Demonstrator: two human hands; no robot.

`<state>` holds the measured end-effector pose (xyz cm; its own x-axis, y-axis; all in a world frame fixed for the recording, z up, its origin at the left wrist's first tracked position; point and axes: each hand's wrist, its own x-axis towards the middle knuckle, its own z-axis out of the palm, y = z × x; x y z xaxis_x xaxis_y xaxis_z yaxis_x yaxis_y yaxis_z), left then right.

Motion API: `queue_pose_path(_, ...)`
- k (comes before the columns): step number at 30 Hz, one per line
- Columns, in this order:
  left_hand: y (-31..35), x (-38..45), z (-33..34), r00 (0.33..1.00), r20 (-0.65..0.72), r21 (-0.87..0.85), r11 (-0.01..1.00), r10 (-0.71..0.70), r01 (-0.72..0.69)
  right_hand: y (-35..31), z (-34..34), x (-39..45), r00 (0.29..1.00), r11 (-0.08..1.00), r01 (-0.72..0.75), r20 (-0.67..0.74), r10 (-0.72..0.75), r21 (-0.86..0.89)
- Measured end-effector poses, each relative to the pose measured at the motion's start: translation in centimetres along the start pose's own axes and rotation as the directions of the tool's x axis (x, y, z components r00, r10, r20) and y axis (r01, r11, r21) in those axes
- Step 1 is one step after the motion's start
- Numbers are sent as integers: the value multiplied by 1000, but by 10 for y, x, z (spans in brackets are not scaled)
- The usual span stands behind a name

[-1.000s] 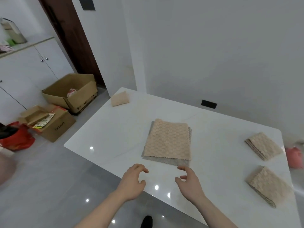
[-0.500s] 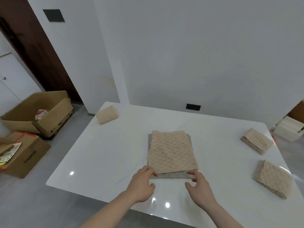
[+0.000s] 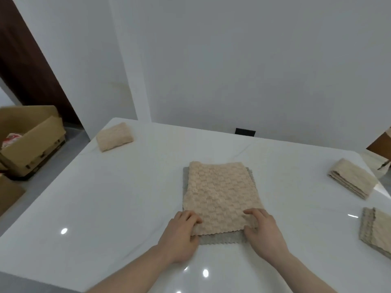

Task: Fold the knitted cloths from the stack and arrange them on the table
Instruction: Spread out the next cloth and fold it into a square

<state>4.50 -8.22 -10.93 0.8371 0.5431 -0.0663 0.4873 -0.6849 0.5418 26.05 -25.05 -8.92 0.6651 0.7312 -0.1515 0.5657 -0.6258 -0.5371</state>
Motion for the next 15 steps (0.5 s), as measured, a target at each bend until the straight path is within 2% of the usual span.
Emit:
queue_pose_path(4,-18,-6,42,969,-245,-36,998,40,-50,36,50,-5,974,995,88,-205,-94,-38)
queue_pose_path(6,-23,-8,52,950,-302,-30,995,80,-93,45,66,-10,939,986,135,-305,-158,-97)
queue_pose_path(8,-27,-8,55,938,-331,-35,992,99,-118,48,70,-8,912,985,159,-373,-172,-67)
queue_pose_path(15,-31,-8,63,861,-475,52,983,180,-177,57,77,-5,878,967,217,-407,-253,-134)
